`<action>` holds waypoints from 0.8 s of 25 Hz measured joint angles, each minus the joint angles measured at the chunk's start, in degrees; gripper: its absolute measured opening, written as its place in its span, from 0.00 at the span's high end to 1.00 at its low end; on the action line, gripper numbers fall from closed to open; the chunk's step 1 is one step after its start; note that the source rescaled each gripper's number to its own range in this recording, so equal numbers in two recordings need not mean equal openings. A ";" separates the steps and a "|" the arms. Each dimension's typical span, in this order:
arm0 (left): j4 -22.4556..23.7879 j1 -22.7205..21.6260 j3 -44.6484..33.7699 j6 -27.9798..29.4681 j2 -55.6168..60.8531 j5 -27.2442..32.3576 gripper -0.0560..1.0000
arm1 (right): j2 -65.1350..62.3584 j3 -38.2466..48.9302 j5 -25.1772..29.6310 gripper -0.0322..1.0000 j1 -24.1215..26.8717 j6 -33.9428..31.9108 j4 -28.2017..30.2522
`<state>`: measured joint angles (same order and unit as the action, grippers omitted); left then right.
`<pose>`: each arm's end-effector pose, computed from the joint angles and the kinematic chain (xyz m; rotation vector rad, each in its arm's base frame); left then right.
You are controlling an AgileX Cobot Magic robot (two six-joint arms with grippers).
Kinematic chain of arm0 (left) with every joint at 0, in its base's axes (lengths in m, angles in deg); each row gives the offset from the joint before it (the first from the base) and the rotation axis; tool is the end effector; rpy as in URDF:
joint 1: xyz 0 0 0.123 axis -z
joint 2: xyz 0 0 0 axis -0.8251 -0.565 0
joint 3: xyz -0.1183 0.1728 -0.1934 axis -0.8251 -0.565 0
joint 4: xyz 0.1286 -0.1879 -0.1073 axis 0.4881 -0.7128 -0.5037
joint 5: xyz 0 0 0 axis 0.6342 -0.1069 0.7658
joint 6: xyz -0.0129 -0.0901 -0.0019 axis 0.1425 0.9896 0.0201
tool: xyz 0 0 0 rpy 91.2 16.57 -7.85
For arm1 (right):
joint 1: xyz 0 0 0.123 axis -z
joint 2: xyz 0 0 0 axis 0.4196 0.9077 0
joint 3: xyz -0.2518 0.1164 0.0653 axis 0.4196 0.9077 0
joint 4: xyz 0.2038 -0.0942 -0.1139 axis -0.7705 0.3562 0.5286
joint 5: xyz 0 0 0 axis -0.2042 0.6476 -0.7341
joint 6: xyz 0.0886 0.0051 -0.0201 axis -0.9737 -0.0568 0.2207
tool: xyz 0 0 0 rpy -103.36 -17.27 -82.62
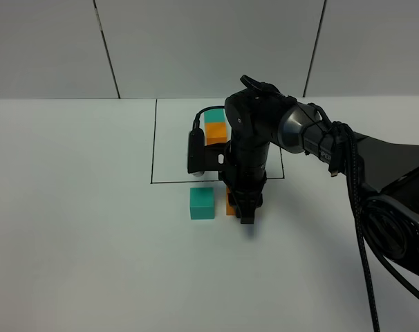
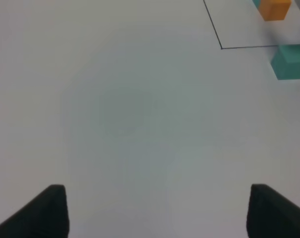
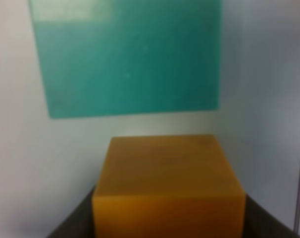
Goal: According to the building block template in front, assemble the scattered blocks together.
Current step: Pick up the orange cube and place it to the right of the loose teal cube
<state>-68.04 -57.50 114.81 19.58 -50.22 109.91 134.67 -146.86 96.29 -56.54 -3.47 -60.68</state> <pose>-0.0060 -0.0080 0.2804 0.0390 2.0173 -0.0528 0.4201 0.2611 0.1200 -2.0853 2.2036 -0.0138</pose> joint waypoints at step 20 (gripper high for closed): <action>0.00 0.00 0.00 0.00 0.00 0.00 0.32 | 0.25 0.00 -1.14 0.96 0.00 1.74 -4.95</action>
<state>-68.04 -57.50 114.81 19.58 -50.22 109.91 134.92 -146.86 95.15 -56.54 -1.73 -65.63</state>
